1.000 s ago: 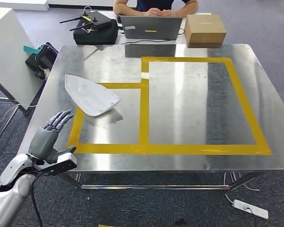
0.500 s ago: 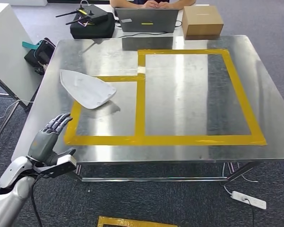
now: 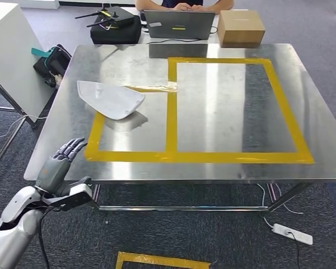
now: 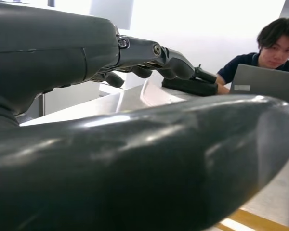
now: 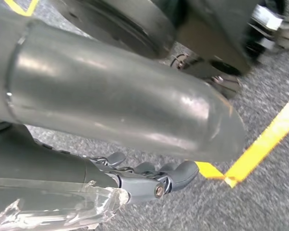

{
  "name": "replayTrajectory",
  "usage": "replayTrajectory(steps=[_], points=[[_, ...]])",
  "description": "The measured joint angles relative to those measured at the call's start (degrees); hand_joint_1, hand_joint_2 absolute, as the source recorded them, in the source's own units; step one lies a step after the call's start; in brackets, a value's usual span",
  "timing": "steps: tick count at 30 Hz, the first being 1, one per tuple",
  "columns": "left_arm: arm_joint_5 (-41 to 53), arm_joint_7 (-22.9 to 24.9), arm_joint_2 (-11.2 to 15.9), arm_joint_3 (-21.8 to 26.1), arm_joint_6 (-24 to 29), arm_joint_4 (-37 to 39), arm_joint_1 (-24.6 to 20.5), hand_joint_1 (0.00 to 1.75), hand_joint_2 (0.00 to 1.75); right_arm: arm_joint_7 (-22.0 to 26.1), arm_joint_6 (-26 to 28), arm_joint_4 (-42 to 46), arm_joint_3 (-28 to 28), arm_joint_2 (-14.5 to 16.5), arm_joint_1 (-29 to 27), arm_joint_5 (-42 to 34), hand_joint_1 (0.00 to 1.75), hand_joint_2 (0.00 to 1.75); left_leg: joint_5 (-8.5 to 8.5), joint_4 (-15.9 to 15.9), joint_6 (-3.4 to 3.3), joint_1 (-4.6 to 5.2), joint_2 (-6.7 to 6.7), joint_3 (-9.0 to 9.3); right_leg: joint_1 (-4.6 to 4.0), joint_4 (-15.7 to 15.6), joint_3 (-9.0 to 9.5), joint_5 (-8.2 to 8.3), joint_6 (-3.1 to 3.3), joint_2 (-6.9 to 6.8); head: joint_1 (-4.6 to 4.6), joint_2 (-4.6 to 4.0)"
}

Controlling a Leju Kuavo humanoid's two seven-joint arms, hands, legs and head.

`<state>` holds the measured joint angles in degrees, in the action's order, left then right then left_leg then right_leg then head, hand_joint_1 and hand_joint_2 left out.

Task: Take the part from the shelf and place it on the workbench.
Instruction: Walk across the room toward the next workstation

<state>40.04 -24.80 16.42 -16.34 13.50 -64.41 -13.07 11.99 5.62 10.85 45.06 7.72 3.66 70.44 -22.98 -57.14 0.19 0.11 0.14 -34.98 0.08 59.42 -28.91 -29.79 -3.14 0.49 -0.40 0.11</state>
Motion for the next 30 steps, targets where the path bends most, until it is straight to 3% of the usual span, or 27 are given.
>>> replayTrajectory(steps=[2, 4, 6, 8, 9, 10, 11, 13, 15, 16, 17, 19, 20, 21, 23, 24, 25, 26, 27, 28, 29, 30], points=[[0.13, 0.12, 0.01, 0.01, -0.03, 0.00, -0.51, 0.00, 0.00, 0.01, -0.03, 0.02, 0.00, -0.02, 0.26, 0.00, 0.00, 0.00, 1.05, -0.07, 0.51, 0.09, -0.04, -0.55, -0.18, -1.40, 0.38, 0.01, 0.46, 0.13, -0.02, 0.00], [0.17, 0.23, 0.10, 0.01, -0.07, 0.00, -0.74, 0.00, 0.00, 0.01, -0.04, 0.03, 0.01, -0.06, 0.26, -0.02, 0.00, 0.00, 0.90, -0.31, 1.08, 0.06, -0.06, -1.32, 0.03, -1.24, -0.89, 1.05, 1.34, 0.07, 0.02, 0.00], [0.16, 0.33, 0.29, 0.05, -0.11, 0.00, -0.84, 0.00, 0.00, 0.03, -0.02, 0.08, 0.01, -0.10, 0.33, -0.04, 0.00, 0.00, -3.22, -3.45, 1.74, -0.05, -0.10, -2.72, 0.28, -1.31, -2.52, 2.50, 2.37, -0.04, 0.23, 0.00], [0.15, 0.39, 0.38, 0.08, -0.14, 0.00, -0.92, 0.00, 0.00, 0.06, 0.00, 0.13, 0.01, -0.12, 0.37, -0.04, 0.00, 0.00, -8.87, -10.32, 2.16, -0.15, -0.12, -4.28, 0.23, -1.24, -4.20, 3.93, 2.81, -0.09, 0.39, 0.00], [0.15, 0.40, 0.40, 0.08, -0.15, 0.00, -0.93, 0.00, 0.00, 0.07, 0.00, 0.14, 0.01, -0.13, 0.34, -0.04, 0.00, 0.00, -10.17, -13.74, 2.25, -0.17, -0.12, -4.69, 0.20, -1.20, -5.10, 4.63, 2.82, -0.12, 0.41, 0.00], [0.15, 0.41, 0.43, 0.09, -0.16, 0.00, -0.93, 0.00, 0.00, 0.08, 0.00, 0.14, 0.01, -0.13, 0.32, -0.04, 0.00, 0.00, -9.96, -15.92, 2.25, -0.17, -0.12, -4.56, 0.17, -1.16, -5.99, 5.32, 2.80, -0.15, 0.40, 0.00], [0.15, 0.41, 0.47, 0.10, -0.16, 0.00, -0.93, 0.00, 0.00, 0.09, 0.00, 0.15, 0.01, -0.13, 0.32, -0.04, 0.00, 0.00, -8.46, -16.49, 2.18, -0.17, -0.13, -3.70, 0.14, -1.11, -6.92, 6.03, 2.76, -0.18, 0.41, 0.00], [0.15, 0.42, 0.58, 0.21, -0.15, -0.01, -1.00, 0.00, 0.00, 0.10, 0.01, 0.16, 0.01, -0.14, 0.40, -0.08, 0.00, 0.00, -4.98, -12.24, 1.86, -0.16, -0.14, 0.59, 0.10, -1.03, -8.65, 7.53, 2.59, -0.14, 0.40, 0.00], [0.20, 0.53, 0.79, 0.50, -0.06, -0.05, -1.15, 0.00, 0.00, 0.14, 0.05, 0.22, 0.01, -0.16, 0.50, -0.18, 0.00, 0.00, -5.57, -3.18, 1.37, -0.05, -0.18, 6.82, -0.03, -1.02, -9.87, 9.02, 2.18, -0.02, 0.36, 0.00], [0.25, 0.64, 0.95, 0.75, 0.02, -0.08, -1.15, 0.00, 0.00, 0.16, 0.08, 0.25, 0.01, -0.17, 0.52, -0.24, 0.00, 0.00, -6.49, 0.24, 1.09, 0.07, -0.20, 8.80, -0.05, -1.28, -10.18, 9.86, 1.91, 0.04, 0.33, 0.00], [0.32, 0.77, 1.20, 1.01, 0.09, -0.08, -1.06, 0.00, 0.00, 0.18, 0.10, 0.26, 0.01, -0.19, 0.49, -0.28, 0.00, 0.00, -7.05, 2.41, 0.75, 0.23, -0.22, 9.70, -0.04, -1.71, -10.41, 10.79, 1.59, 0.06, 0.39, 0.00], [0.46, 1.02, 1.76, 1.39, 0.15, -0.04, -0.50, 0.00, 0.00, 0.20, 0.13, 0.25, 0.02, -0.28, 0.20, -0.37, 0.00, 0.00, -5.92, 2.86, -0.05, 0.26, -0.14, 8.57, 0.02, -2.58, -10.90, 11.98, 0.95, 0.13, 0.52, 0.00], [0.50, 1.17, 2.04, 1.55, 0.16, -0.01, -0.13, 0.00, 0.00, 0.20, 0.12, 0.25, 0.03, -0.34, -0.02, -0.41, 0.00, 0.00, -5.13, 2.92, -0.53, 0.17, -0.07, 7.77, 0.02, -2.09, -11.37, 10.80, 0.63, 0.10, 0.50, 0.00], [0.51, 1.38, 2.27, 1.79, 0.16, 0.01, 0.30, 0.00, 0.00, 0.20, 0.11, 0.25, 0.05, -0.39, -0.22, -0.47, 0.00, 0.00, -4.27, 2.98, -0.91, 0.05, 0.00, 6.92, 0.01, -0.47, -11.99, 8.31, 0.36, 0.07, 0.32, 0.00], [0.51, 2.18, 2.83, 2.70, 0.16, 0.04, 1.17, 0.00, 0.00, 0.23, 0.10, 0.25, 0.13, -0.44, -0.33, -0.66, 0.00, 0.00, -2.60, 2.93, -1.34, 0.03, 0.08, 5.11, 0.05, 6.42, -13.28, 1.39, 0.00, -0.05, -0.04, 0.00], [0.49, 2.79, 3.15, 3.31, 0.15, 0.08, 1.62, 0.00, 0.00, 0.27, 0.10, 0.25, 0.20, -0.45, -0.30, -0.77, 0.00, 0.00, -1.74, 2.89, -1.37, 0.08, 0.13, 4.10, 0.04, 10.58, -13.66, -0.76, -0.07, -0.06, -0.12, 0.00], [0.44, 3.45, 3.47, 3.92, 0.11, 0.15, 2.06, 0.00, 0.00, 0.31, 0.11, 0.25, 0.28, -0.46, -0.27, -0.91, 0.00, 0.00, -0.86, 2.83, -1.38, 0.15, 0.17, 3.03, 0.02, 13.96, -13.55, -1.29, -0.06, -0.06, -0.13, 0.00], [0.39, 4.09, 3.74, 4.51, 0.05, 0.27, 2.54, 0.00, 0.00, 0.36, 0.11, 0.25, 0.39, -0.48, -0.29, -1.04, 0.00, 0.00, 0.01, 2.77, -1.36, 0.23, 0.21, 1.90, -0.02, 15.82, -12.75, -0.31, 0.04, -0.05, -0.13, 0.00], [0.34, 4.57, 3.99, 5.06, -0.02, 0.43, 3.05, 0.00, 0.00, 0.40, 0.11, 0.25, 0.50, -0.50, -0.33, -1.16, 0.00, 0.00, 0.84, 2.70, -1.30, 0.31, 0.22, 0.81, -0.07, 15.62, -11.04, 1.51, 0.22, -0.05, -0.13, 0.00], [0.31, 4.93, 4.27, 5.62, -0.07, 0.60, 3.56, 0.00, 0.00, 0.45, 0.11, 0.25, 0.62, -0.54, -0.36, -1.27, 0.00, 0.00, 1.66, 2.63, -1.21, 0.38, 0.21, -0.22, -0.17, 13.29, -8.27, 3.00, 0.52, -0.03, -0.13, 0.00], [0.34, 5.23, 4.56, 6.22, -0.12, 0.78, 4.08, 0.00, 0.00, 0.52, 0.12, 0.26, 0.74, -0.61, -0.31, -1.33, 0.00, 0.00, 2.42, 2.53, -1.05, 0.49, 0.17, -1.09, -0.34, 8.95, -4.33, 2.98, 0.89, -0.01, -0.11, 0.00], [0.38, 5.44, 4.86, 6.85, -0.14, 0.92, 4.57, 0.00, 0.00, 0.60, 0.15, 0.28, 0.83, -0.68, -0.20, -1.38, 0.00, 0.00, 3.16, 2.42, -0.86, 0.58, 0.15, -1.74, -0.47, 3.38, -0.17, 1.73, 1.20, -0.02, -0.11, 0.00]])
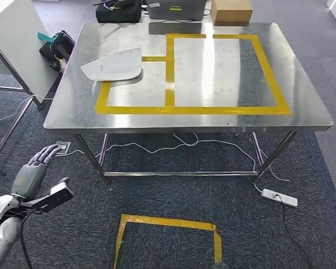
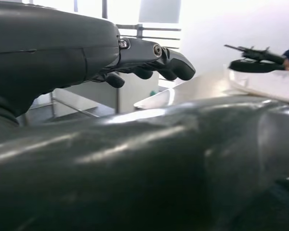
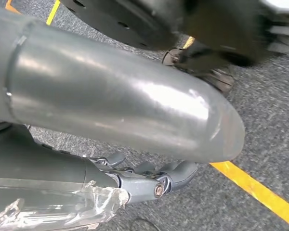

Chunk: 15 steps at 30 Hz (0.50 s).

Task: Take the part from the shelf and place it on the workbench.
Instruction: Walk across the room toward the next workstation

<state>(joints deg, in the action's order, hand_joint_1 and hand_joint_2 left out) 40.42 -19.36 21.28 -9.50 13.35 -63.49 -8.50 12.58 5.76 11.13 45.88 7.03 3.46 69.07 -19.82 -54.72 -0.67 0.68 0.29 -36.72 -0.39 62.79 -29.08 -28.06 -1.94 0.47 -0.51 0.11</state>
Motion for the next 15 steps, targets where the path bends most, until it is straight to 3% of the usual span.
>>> replayTrajectory(steps=[1, 2, 4, 5, 6, 7, 9, 10, 11, 12, 13, 14, 15], points=[[0.07, 0.17, 0.29, 0.69, -0.02, 0.16, 0.44, 0.00, 0.00, 0.05, 0.03, 0.01, 0.05, -0.07, 0.13, -0.02, 0.00, 0.00, 0.81, 0.06, 0.22, 0.01, -0.01, -0.35, -0.17, -4.40, 2.95, -1.38, 0.22, 0.02, 0.08, 0.00], [0.15, 0.26, 0.50, 1.35, -0.04, 0.36, 0.83, 0.00, 0.00, 0.09, 0.07, 0.02, 0.07, -0.13, 0.23, -0.04, 0.00, 0.00, 1.58, 0.15, 0.47, -0.03, 0.00, -0.55, -0.35, -7.47, 4.69, -2.56, 0.33, 0.06, 0.01, 0.00], [0.23, 0.27, 0.84, 2.69, 0.04, 0.96, 1.85, 0.00, 0.00, 0.09, 0.13, -0.02, 0.12, -0.13, 0.18, -0.07, 0.00, 0.00, 2.75, 0.49, 1.05, -0.21, -0.04, -0.96, -0.37, -8.31, 3.91, -1.93, 0.81, 0.07, -0.14, -0.01], [0.20, 0.22, 0.96, 3.39, 0.14, 1.34, 2.57, 0.00, 0.00, 0.06, 0.16, -0.04, 0.18, -0.15, 0.08, -0.09, 0.00, 0.00, 1.92, 0.11, 1.41, -0.26, -0.10, -1.41, -0.27, -8.29, 3.22, -1.33, 1.27, 0.04, -0.22, -0.02], [0.11, 0.16, 1.07, 4.14, 0.25, 1.73, 3.37, 0.00, 0.00, 0.02, 0.20, -0.07, 0.27, -0.17, -0.05, -0.12, 0.00, 0.00, -0.24, -1.18, 1.78, -0.34, -0.16, -2.02, -0.12, -8.24, 2.46, -0.52, 1.77, -0.03, -0.03, -0.02], [-0.02, 0.09, 1.15, 4.93, 0.37, 2.11, 4.07, 0.00, 0.00, -0.01, 0.24, -0.09, 0.37, -0.20, -0.17, -0.15, 0.00, 0.00, -3.54, -3.69, 2.12, -0.49, -0.20, -2.77, -0.02, -8.21, 1.61, 0.37, 2.14, -0.10, 0.17, -0.03], [-0.21, -0.01, 1.20, 6.35, 0.48, 2.78, 5.00, 0.00, 0.00, -0.02, 0.32, -0.09, 0.54, -0.23, -0.39, -0.20, 0.00, 0.00, -9.89, -11.59, 2.69, -0.76, -0.21, -4.24, -0.01, -8.06, -0.30, 2.15, 2.32, -0.19, 0.51, -0.02], [-0.25, -0.04, 1.19, 6.95, 0.50, 3.12, 5.35, 0.00, 0.00, -0.01, 0.33, -0.09, 0.58, -0.23, -0.47, -0.21, 0.00, 0.00, -11.00, -15.32, 2.89, -0.89, -0.21, -4.57, 0.01, -7.90, -1.46, 2.98, 2.24, -0.24, 0.56, -0.02], [-0.26, -0.07, 1.18, 7.49, 0.51, 3.47, 5.70, 0.00, 0.00, -0.01, 0.33, -0.09, 0.60, -0.23, -0.55, -0.21, 0.00, 0.00, -10.47, -17.68, 3.05, -1.02, -0.21, -4.27, 0.07, -7.66, -2.64, 3.71, 2.11, -0.29, 0.58, -0.02], [-0.27, -0.07, 1.16, 8.05, 0.51, 3.80, 6.04, 0.00, 0.00, -0.02, 0.33, -0.09, 0.61, -0.22, -0.60, -0.22, 0.00, 0.00, -8.88, -18.19, 3.20, -1.17, -0.20, -3.17, 0.17, -7.35, -3.83, 4.34, 1.94, -0.32, 0.59, -0.02], [-0.27, -0.07, 1.15, 8.62, 0.52, 4.10, 6.31, 0.00, 0.00, -0.03, 0.33, -0.09, 0.62, -0.22, -0.64, -0.24, 0.00, 0.00, -7.14, -16.57, 3.39, -1.37, -0.20, -1.02, 0.31, -6.95, -5.04, 4.95, 1.71, -0.32, 0.62, -0.02], [-0.27, -0.07, 1.09, 9.23, 0.52, 4.39, 6.48, 0.00, 0.00, -0.04, 0.36, -0.07, 0.65, -0.24, -0.62, -0.28, 0.00, 0.00, -6.51, -13.09, 3.63, -1.64, -0.20, 2.25, 0.35, -6.50, -6.11, 5.47, 1.40, -0.30, 0.63, -0.02], [-0.26, -0.07, 1.02, 9.84, 0.51, 4.63, 6.56, 0.00, 0.00, -0.05, 0.37, -0.03, 0.70, -0.27, -0.60, -0.32, 0.00, 0.00, -7.18, -8.24, 3.72, -1.83, -0.26, 6.06, 0.34, -5.98, -7.00, 5.88, 1.07, -0.29, 0.64, -0.02]])
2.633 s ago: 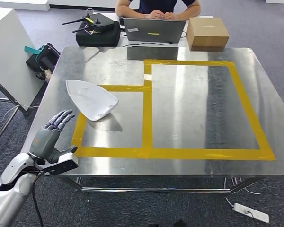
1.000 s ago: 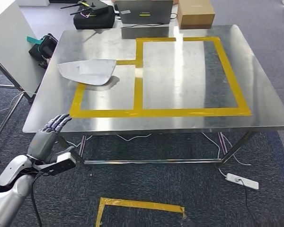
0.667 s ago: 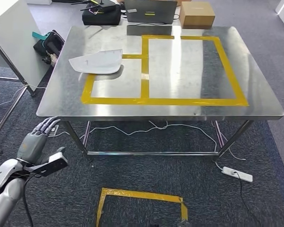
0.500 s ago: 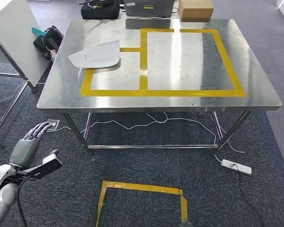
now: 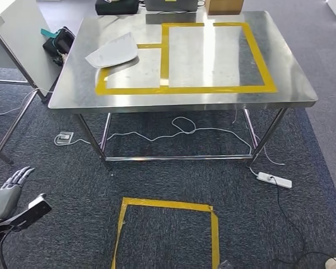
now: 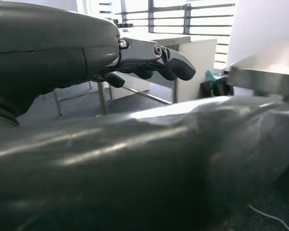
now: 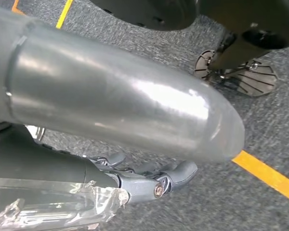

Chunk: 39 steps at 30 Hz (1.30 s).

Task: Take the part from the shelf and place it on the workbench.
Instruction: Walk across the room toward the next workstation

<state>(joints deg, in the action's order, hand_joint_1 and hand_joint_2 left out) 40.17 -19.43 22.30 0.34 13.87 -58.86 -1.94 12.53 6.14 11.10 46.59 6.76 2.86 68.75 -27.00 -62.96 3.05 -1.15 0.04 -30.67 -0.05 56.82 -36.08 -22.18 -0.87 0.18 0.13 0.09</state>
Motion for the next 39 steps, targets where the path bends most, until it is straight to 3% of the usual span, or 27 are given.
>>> replayTrajectory(steps=[2, 3, 5, 6, 8, 10, 11, 12, 15, 17, 20, 25, 31, 39], points=[[0.07, 0.08, -0.33, 1.13, -0.22, 0.74, 0.08, 0.00, 0.00, 0.01, 0.03, 0.08, 0.15, -0.05, 0.05, -0.11, 0.00, 0.00, -2.46, 7.04, -0.55, -0.03, -0.09, 4.87, -0.06, 0.59, -0.92, 1.02, -0.70, 0.01, -0.02, 0.00], [0.13, 0.28, -0.52, 1.65, -0.49, 1.29, 0.14, 0.00, 0.00, 0.00, 0.03, 0.09, 0.24, -0.05, 0.03, -0.16, 0.00, 0.00, -2.98, 8.43, -1.12, 0.15, -0.11, 5.43, 0.02, 0.61, -1.09, 1.59, -1.04, 0.00, -0.03, 0.00], [0.42, 1.22, -1.04, 2.70, -1.38, 2.75, 0.24, 0.00, 0.00, -0.03, 0.02, 0.08, 0.38, -0.05, -0.20, -0.27, 0.00, 0.00, -2.33, 8.19, -2.33, 0.30, 0.04, 4.56, 0.32, 0.79, -1.62, 1.78, -1.75, 0.01, 0.04, 0.00], [0.57, 1.82, -1.30, 3.17, -1.88, 3.49, 0.26, 0.00, 0.00, -0.06, 0.01, 0.07, 0.48, -0.05, -0.34, -0.31, 0.00, 0.00, -1.86, 8.13, -2.91, 0.31, 0.12, 4.10, 0.41, 2.05, -2.30, 0.64, -2.05, 0.02, -0.08, 0.00], [0.82, 2.90, -1.98, 4.03, -2.81, 5.00, 0.25, 0.00, 0.00, -0.09, -0.04, 0.06, 0.67, -0.01, -0.50, -0.39, 0.00, 0.00, -0.77, 8.12, -3.68, 0.43, 0.22, 2.92, 0.48, 8.40, -4.87, -3.90, -2.44, 0.00, -0.40, 0.00], [1.01, 3.95, -2.87, 4.84, -3.69, 7.16, 0.26, 0.00, 0.00, -0.11, -0.10, 0.05, 0.81, 0.06, -0.47, -0.50, 0.00, 0.00, 0.36, 8.05, -3.95, 0.78, 0.21, 1.47, 0.44, 15.96, -7.12, -7.97, -2.52, 0.01, -0.56, 0.00], [1.09, 4.42, -3.40, 5.30, -4.01, 8.56, 0.26, 0.00, 0.00, -0.11, -0.14, 0.04, 0.87, 0.07, -0.49, -0.56, 0.00, 0.00, 0.87, 8.02, -4.00, 0.98, 0.21, 0.81, 0.35, 17.39, -6.86, -8.67, -2.37, 0.01, -0.55, 0.00], [1.13, 4.74, -3.95, 5.82, -4.16, 10.12, 0.24, 0.00, 0.00, -0.13, -0.16, 0.04, 0.97, 0.08, -0.52, -0.61, 0.00, 0.00, 1.30, 8.00, -4.01, 1.17, 0.20, 0.27, 0.21, 16.33, -5.29, -8.34, -2.10, 0.01, -0.55, 0.00], [1.20, 5.13, -5.76, 7.67, -3.84, 14.99, -0.01, 0.00, 0.00, -0.12, -0.21, 0.04, 1.24, 0.08, -0.35, -0.73, 0.00, 0.00, 2.24, 7.96, -3.85, 1.56, 0.23, -0.61, -0.50, 4.13, 3.63, -5.52, -0.65, -0.01, -0.51, 0.00], [1.11, 5.14, -7.02, 8.99, -3.32, 18.74, -0.34, 0.00, 0.00, -0.07, -0.23, 0.04, 1.35, 0.18, -0.09, -0.83, 0.00, 0.00, 2.53, 7.83, -3.77, 1.68, 0.28, -0.98, -0.81, -0.61, 6.52, -5.05, -0.30, -0.11, -0.46, 0.00], [0.12, 5.00, -8.73, 11.38, -2.50, 25.13, -0.70, 0.00, 0.00, -0.07, -0.21, 0.03, 1.73, 0.43, -0.23, -1.07, 0.00, 0.00, 3.02, 7.76, -3.86, 1.69, 0.34, -1.54, -0.92, -0.94, 6.32, -4.43, -0.58, -0.14, -0.40, 0.00], [-1.05, 4.35, -10.67, 15.53, -1.27, 33.35, -0.57, 0.00, 0.00, -0.07, -0.15, 0.02, 2.33, 0.45, -0.42, -1.36, 0.00, 0.00, 3.96, 7.91, -3.20, 1.52, 0.32, -2.43, -1.11, -0.55, 4.88, -3.92, -0.04, -0.27, -0.41, 0.00], [-2.06, 6.35, -11.84, 19.30, -1.02, 39.61, 0.07, 0.00, 0.00, 0.19, 0.29, 0.02, 3.02, 0.46, -0.43, -1.85, 0.00, 0.00, 4.41, 7.98, -2.82, 1.42, 0.28, -2.94, -1.25, -0.43, 4.47, -3.50, 0.32, -0.29, -0.43, 0.00], [-3.02, 11.52, -12.44, 24.67, -0.49, 43.98, 2.40, 0.00, 0.00, 1.01, 1.68, 0.02, 4.19, 0.46, -0.73, -2.40, 0.00, 0.00, 4.59, 7.91, -3.00, 1.50, 0.23, -3.47, -1.13, -0.48, 3.69, -3.27, 0.12, -0.41, -0.44, 0.00]])
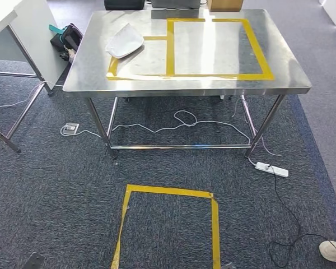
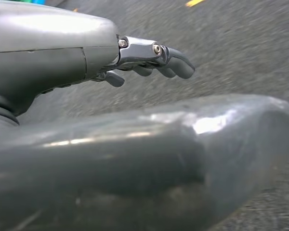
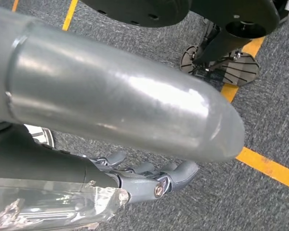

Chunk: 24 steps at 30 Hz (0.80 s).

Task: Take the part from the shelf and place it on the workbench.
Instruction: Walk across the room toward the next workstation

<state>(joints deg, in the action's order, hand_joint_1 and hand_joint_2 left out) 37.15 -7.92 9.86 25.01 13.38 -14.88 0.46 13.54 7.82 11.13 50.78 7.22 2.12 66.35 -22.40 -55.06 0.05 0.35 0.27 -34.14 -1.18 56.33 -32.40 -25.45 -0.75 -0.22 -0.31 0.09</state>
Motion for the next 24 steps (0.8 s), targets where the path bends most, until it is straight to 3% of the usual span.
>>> replayTrajectory(steps=[10, 12, 15, 16, 17, 18, 19, 21, 23, 24], points=[[-0.15, 4.70, -1.83, 3.33, -0.02, 1.58, 0.68, 0.00, 0.00, -0.34, 1.93, 0.00, 0.77, 0.12, -0.15, 0.01, 0.00, 0.00, 0.30, 0.00, -1.16, 0.29, -0.11, -0.39, 0.42, 0.01, 0.25, 0.21, -1.17, -0.08, 0.03, 0.00], [-0.14, 5.13, -2.19, 3.80, -0.04, 1.72, 0.66, 0.00, 0.00, -0.34, 2.04, 0.00, 0.89, 0.12, -0.20, -0.09, 0.00, 0.00, 0.66, 0.42, -1.52, -0.11, -0.27, -0.30, 0.42, 2.44, -0.70, -2.01, -1.66, -0.02, -0.12, 0.00], [0.02, 5.90, -3.16, 4.20, -0.15, 1.93, 0.63, 0.00, 0.00, -0.31, 2.10, 0.00, 1.14, 0.12, -0.26, -0.51, 0.00, 0.00, 1.08, 0.48, -1.74, -0.34, -0.85, -0.75, 0.86, 13.35, -4.71, -8.81, -2.31, 0.08, -0.36, 0.00], [0.18, 6.09, -3.61, 4.21, -0.13, 2.02, 0.65, 0.00, 0.00, -0.27, 2.11, 0.00, 1.27, 0.12, -0.28, -0.68, 0.00, 0.00, 1.26, 0.45, -1.65, -0.36, -1.23, -1.00, 1.02, 16.03, -5.49, -10.03, -2.46, 0.08, -0.37, 0.00], [0.37, 6.29, -4.11, 4.21, -0.07, 2.10, 0.66, 0.00, 0.00, -0.23, 2.12, 0.00, 1.42, 0.12, -0.32, -0.86, 0.00, 0.00, 1.47, 0.41, -1.48, -0.40, -1.71, -1.27, 1.15, 16.61, -5.26, -10.14, -2.57, 0.09, -0.38, 0.00], [0.63, 6.45, -4.63, 4.20, 0.03, 2.17, 0.67, 0.00, 0.00, -0.20, 2.15, 0.00, 1.58, 0.12, -0.35, -1.04, 0.00, 0.00, 1.70, 0.35, -1.27, -0.47, -2.27, -1.52, 1.29, 14.71, -3.81, -9.18, -2.64, 0.19, -0.37, 0.00], [0.89, 6.66, -5.14, 4.19, 0.13, 2.24, 0.65, 0.00, 0.00, -0.17, 2.19, 0.00, 1.71, 0.12, -0.36, -1.20, 0.00, 0.00, 1.94, 0.22, -0.99, -0.57, -2.90, -1.79, 1.46, 10.86, -1.31, -7.61, -2.69, 0.69, -0.37, 0.00], [1.47, 7.27, -6.06, 4.17, 0.33, 2.34, 0.63, 0.00, 0.00, -0.13, 2.25, 0.00, 1.97, 0.17, -0.28, -1.41, 0.00, 0.00, 2.38, -0.16, -0.33, -0.66, -4.09, -2.30, 1.65, 2.91, 3.45, -5.31, -2.54, 2.84, -0.37, 0.00], [2.05, 8.00, -6.80, 4.15, 0.48, 2.40, 0.63, 0.00, 0.00, -0.08, 2.28, 0.00, 2.23, 0.28, -0.23, -1.53, 0.00, 0.00, 2.89, -0.32, 0.35, -0.60, -5.03, -2.60, 1.51, 0.09, 4.98, -4.69, -1.85, 3.83, -0.15, 0.01], [2.25, 8.28, -7.15, 4.15, 0.52, 2.46, 0.68, 0.00, 0.00, -0.06, 2.32, 0.00, 2.36, 0.33, -0.28, -1.60, 0.00, 0.00, 3.18, -0.22, 0.69, -0.59, -5.51, -2.66, 1.36, 0.22, 4.86, -4.44, -1.32, 3.31, -0.03, 0.01]])
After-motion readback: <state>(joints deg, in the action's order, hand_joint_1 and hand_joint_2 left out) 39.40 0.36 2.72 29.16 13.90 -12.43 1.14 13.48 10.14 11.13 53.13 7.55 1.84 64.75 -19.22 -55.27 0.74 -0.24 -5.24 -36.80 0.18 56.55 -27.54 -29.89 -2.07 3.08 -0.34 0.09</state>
